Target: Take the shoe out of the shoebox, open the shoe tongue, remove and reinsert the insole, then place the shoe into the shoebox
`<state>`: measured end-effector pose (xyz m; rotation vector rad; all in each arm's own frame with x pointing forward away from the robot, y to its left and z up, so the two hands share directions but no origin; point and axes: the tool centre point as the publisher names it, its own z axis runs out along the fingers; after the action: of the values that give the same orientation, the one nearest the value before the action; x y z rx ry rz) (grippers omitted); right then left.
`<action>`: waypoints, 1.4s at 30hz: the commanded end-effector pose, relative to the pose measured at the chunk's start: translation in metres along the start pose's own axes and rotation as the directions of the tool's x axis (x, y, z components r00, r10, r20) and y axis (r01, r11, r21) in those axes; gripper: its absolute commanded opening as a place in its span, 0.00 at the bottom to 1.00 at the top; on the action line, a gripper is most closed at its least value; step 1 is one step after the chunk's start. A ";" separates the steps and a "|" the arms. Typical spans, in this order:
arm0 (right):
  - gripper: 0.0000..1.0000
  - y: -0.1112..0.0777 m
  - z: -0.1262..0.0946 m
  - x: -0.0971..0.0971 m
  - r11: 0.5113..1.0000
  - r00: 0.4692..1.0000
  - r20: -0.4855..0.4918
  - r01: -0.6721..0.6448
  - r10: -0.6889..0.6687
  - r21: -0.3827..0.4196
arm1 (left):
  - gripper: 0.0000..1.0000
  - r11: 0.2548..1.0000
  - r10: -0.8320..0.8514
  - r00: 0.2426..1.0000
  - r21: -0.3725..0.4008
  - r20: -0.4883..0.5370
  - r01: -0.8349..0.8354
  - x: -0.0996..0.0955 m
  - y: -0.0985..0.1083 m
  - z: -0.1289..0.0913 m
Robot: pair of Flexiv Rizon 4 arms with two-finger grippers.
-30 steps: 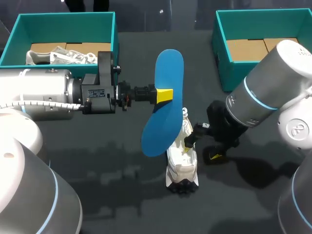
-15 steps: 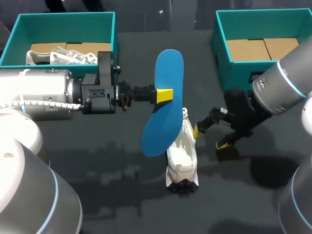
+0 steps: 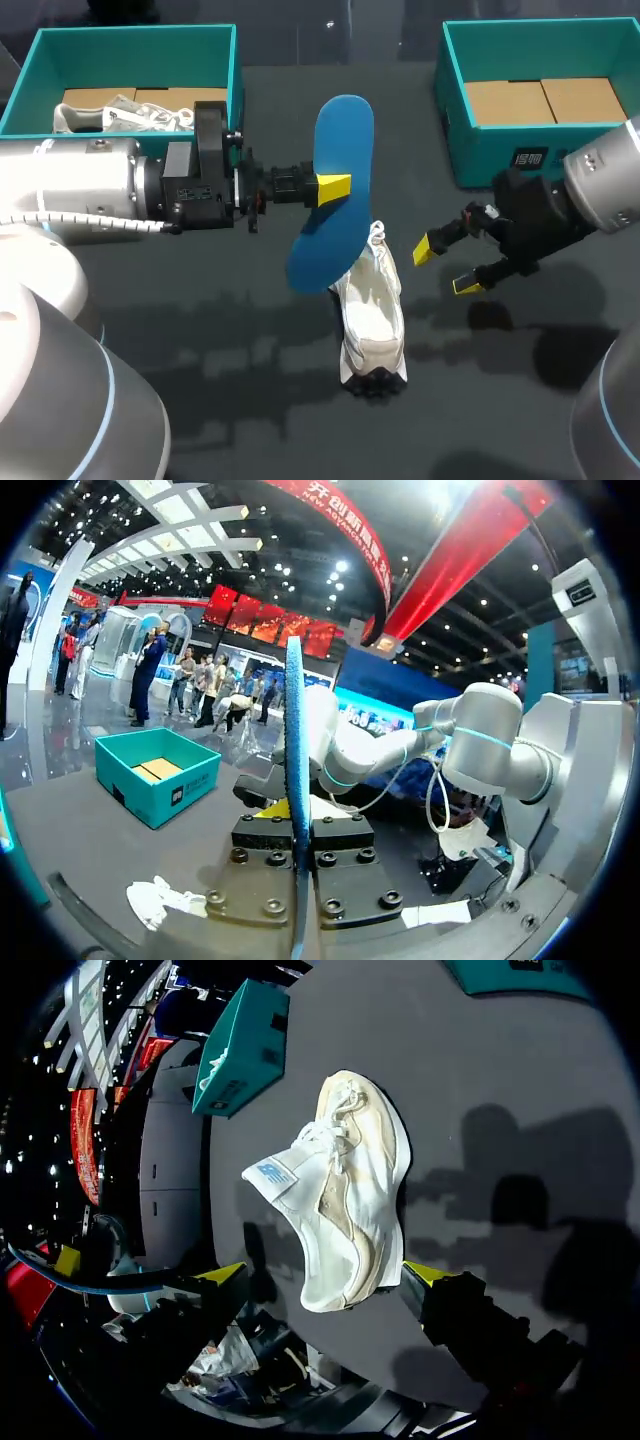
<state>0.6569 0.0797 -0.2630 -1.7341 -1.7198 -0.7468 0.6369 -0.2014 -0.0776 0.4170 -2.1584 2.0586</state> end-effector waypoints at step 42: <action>1.00 0.016 -0.054 0.039 1.000 0.945 -0.328 0.002 -0.003 -0.004 | 0.00 -0.263 0.957 -0.253 -0.058 -0.141 -0.963 -0.076 0.074 -0.003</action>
<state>0.6756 0.0652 -0.1978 -1.5046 -1.4925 -0.9779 0.6915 -0.1864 -0.1690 -1.5960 -2.7739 2.2147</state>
